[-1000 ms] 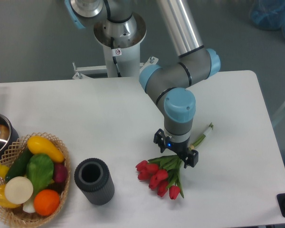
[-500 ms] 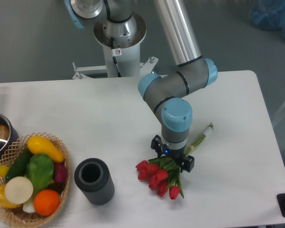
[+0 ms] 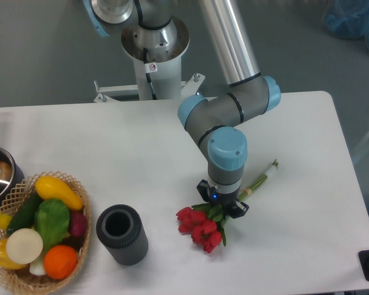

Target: Pick up the flowers from the table

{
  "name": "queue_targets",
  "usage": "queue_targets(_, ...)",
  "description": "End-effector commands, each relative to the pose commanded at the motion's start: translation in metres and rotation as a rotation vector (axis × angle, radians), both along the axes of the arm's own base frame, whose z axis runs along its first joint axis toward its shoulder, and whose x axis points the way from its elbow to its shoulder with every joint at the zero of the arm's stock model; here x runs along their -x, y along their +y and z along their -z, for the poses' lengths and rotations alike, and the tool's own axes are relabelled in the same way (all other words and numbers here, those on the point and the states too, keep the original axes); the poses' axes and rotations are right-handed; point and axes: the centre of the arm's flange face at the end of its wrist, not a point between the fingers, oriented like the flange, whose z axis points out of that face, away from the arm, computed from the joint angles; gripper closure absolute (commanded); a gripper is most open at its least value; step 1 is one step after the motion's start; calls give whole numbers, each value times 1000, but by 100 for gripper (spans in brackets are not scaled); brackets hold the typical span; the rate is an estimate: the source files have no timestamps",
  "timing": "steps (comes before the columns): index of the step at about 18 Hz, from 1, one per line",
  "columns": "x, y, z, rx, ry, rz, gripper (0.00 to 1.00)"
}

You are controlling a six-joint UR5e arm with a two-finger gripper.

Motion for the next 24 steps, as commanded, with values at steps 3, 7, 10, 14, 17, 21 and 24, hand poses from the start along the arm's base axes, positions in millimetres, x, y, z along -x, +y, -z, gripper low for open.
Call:
queue_targets(3,0,-1,-17,-16,21,-2,100)
queue_targets(7,1,-6,-45,-32,57,-9,100)
queue_targets(10,13,-23,-68,-38,81,-43,100)
queue_targets(14,35,-31,-100,-38,71,-62,100)
queue_targets(17,47,-30,-124,-3,23,-69,100)
queue_targets(21,68,-39,-140,7,32,-12,100)
queue_targets(24,72,-45,-146,10,46,4,100)
